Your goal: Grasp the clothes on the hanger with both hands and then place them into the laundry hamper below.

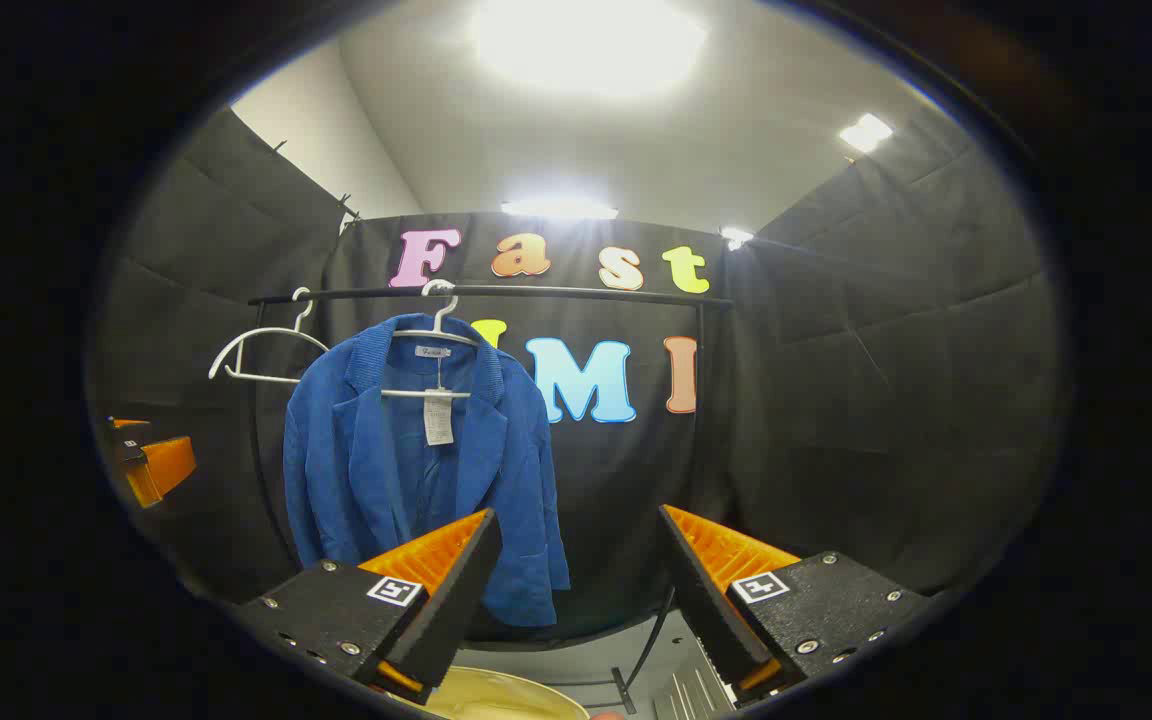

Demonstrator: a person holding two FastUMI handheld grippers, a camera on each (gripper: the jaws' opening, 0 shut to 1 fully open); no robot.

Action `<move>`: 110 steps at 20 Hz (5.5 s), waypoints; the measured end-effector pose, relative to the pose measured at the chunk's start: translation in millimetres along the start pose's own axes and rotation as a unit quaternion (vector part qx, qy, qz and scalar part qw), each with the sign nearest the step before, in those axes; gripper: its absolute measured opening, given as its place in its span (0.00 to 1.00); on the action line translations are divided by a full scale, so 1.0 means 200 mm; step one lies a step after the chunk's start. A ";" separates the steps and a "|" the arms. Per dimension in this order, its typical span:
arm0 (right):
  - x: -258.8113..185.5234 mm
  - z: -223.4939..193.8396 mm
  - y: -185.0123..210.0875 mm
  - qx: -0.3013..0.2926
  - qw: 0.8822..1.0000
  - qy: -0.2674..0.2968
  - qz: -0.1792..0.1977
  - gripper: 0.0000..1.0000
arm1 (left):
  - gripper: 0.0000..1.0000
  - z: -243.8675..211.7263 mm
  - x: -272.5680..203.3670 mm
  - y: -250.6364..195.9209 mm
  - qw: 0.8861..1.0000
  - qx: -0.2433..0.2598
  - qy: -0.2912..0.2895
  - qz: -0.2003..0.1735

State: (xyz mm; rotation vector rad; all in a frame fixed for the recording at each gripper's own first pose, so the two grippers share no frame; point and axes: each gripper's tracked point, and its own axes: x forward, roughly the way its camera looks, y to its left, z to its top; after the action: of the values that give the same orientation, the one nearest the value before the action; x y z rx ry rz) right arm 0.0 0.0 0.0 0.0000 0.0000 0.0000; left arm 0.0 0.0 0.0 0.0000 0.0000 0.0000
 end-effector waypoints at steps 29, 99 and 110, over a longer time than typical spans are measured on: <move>0.15 0.37 0.13 0.003 0.998 -0.058 0.031 0.96 | 0.94 0.33 0.08 -0.13 0.999 -0.023 -0.032 -0.037; 1.72 0.21 0.47 0.066 0.969 -0.082 0.226 0.04 | 0.06 0.03 1.30 -0.60 0.991 0.019 0.007 0.134; 1.92 0.41 0.25 0.083 0.973 -0.136 0.168 0.04 | 0.05 0.27 1.14 -0.46 0.987 0.024 -0.036 0.152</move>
State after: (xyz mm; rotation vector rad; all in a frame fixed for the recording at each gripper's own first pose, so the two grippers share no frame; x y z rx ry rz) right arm 383.5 50.9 81.4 0.1681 -0.2746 0.3400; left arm 229.0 -91.8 53.7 0.0475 -0.0713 0.3048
